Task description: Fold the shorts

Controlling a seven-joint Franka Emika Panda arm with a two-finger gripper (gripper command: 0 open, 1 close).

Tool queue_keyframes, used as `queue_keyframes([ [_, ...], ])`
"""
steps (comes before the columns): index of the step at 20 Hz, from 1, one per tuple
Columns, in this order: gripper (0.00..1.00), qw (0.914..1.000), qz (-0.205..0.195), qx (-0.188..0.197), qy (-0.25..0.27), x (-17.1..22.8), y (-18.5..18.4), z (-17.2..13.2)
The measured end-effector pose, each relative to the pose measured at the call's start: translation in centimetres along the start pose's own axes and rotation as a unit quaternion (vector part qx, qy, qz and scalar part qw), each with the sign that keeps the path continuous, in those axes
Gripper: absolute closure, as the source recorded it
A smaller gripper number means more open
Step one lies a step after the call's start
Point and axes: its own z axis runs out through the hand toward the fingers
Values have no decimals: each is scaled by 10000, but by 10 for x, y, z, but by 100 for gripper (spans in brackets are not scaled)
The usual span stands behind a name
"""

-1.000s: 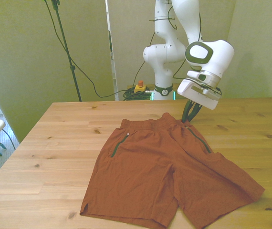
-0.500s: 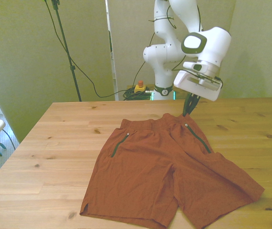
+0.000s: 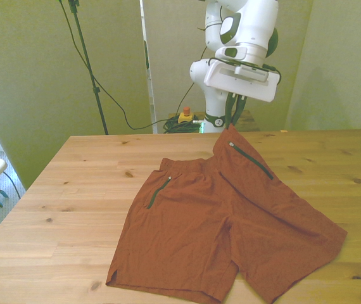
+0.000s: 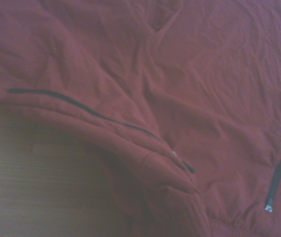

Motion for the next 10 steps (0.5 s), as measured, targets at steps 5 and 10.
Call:
queue_keyframes([
  [5,100,9993,344,-95,-149,37,38,15],
  [10,100,9976,574,-267,-293,56,70,50],
])
